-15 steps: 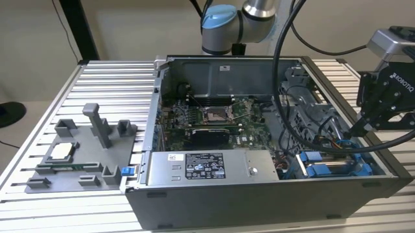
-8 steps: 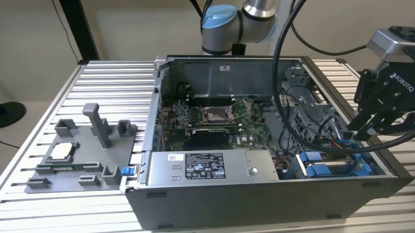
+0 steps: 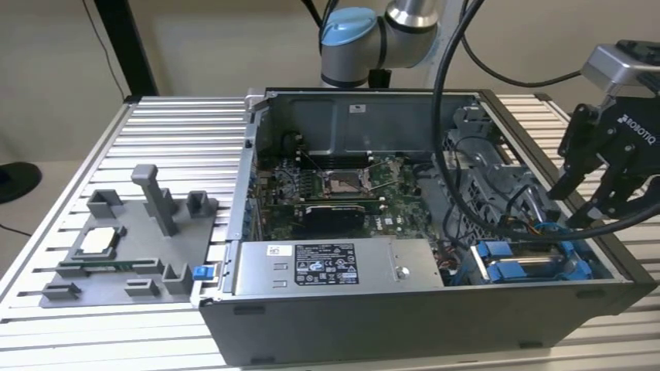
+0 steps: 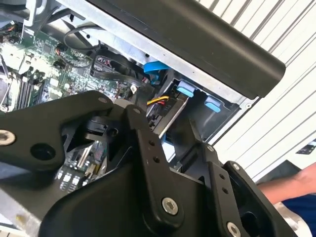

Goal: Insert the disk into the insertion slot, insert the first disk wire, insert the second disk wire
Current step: 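Insert the second disk wire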

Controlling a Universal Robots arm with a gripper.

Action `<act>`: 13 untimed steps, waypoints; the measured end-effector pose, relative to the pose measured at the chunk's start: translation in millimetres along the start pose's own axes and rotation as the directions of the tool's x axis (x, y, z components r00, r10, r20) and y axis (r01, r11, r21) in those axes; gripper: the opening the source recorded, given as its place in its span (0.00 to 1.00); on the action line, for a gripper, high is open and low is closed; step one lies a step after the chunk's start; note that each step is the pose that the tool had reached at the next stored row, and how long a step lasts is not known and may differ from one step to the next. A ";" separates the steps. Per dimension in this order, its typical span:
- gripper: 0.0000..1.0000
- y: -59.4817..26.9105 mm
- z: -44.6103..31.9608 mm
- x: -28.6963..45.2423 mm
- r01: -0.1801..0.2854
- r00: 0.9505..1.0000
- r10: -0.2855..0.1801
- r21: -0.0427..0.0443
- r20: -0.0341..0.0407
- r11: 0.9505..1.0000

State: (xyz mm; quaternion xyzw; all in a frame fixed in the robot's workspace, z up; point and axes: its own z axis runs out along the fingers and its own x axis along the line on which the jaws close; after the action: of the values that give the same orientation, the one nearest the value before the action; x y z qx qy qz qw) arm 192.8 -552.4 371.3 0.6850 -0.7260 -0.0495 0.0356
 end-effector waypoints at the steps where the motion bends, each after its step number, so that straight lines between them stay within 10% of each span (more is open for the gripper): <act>1: 1.00 0.3 0.0 -3.7 -0.001 1.000 0.001 0.000 -0.005 1.000; 4: 1.00 1.0 0.5 -15.6 -0.004 1.000 0.004 0.002 -0.030 1.000; 10: 1.00 1.2 1.2 -23.1 -0.016 0.991 0.017 0.007 -0.135 1.000; 13: 1.00 1.7 2.5 -34.1 -0.020 0.984 0.022 0.010 -0.174 1.000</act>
State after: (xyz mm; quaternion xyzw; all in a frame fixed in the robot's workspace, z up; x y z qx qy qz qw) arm 192.8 -518.3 369.6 0.6791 -0.7275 0.0140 0.0967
